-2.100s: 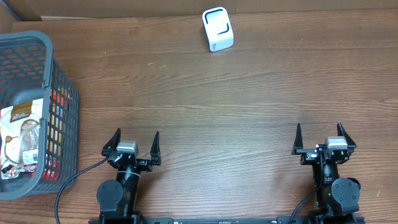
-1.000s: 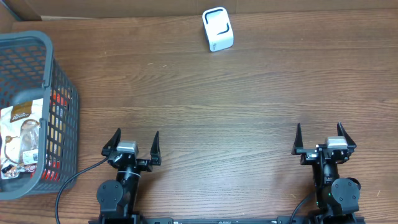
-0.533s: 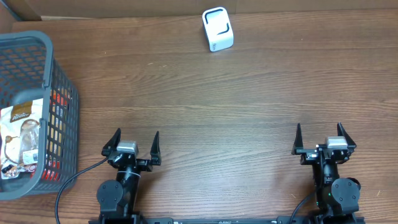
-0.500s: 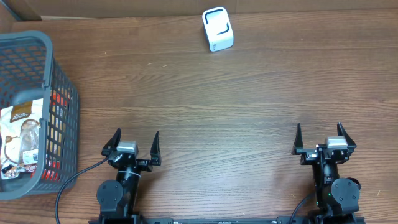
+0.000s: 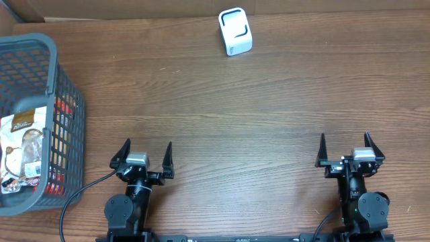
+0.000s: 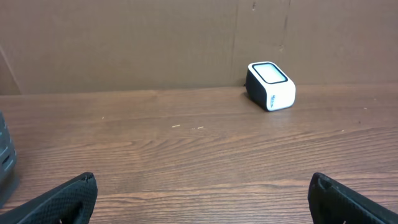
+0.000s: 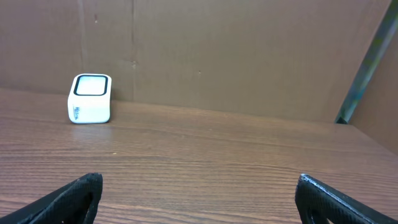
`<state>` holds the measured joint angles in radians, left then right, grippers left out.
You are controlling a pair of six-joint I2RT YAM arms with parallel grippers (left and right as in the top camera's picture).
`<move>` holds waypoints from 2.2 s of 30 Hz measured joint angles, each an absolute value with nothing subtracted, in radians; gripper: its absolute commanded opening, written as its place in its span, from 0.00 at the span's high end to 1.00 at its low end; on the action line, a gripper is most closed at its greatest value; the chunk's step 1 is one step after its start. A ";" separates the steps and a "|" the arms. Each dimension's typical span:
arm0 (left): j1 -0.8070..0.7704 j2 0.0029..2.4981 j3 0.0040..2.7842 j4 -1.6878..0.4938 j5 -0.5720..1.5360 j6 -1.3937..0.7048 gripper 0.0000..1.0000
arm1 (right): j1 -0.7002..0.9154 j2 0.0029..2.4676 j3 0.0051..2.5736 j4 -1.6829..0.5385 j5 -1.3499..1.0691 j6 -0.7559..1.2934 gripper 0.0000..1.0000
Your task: Scan the item barcode
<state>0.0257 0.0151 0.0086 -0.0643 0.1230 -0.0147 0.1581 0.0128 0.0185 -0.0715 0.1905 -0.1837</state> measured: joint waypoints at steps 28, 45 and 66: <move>0.026 0.285 0.361 -0.171 0.117 0.008 0.00 | 0.158 0.013 0.019 -0.071 0.191 -0.184 0.00; 0.026 1.151 1.579 -1.005 0.146 0.060 0.00 | 0.158 0.013 0.019 -0.071 0.191 -0.184 0.00; 0.243 1.413 1.951 -1.183 -0.037 -0.122 0.00 | 0.158 0.012 0.019 -0.071 0.191 -0.184 0.00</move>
<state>0.2428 1.4128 1.9514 -1.1831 -0.0368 -0.1223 0.1577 0.0120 0.0185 -0.0708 0.1909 -0.1841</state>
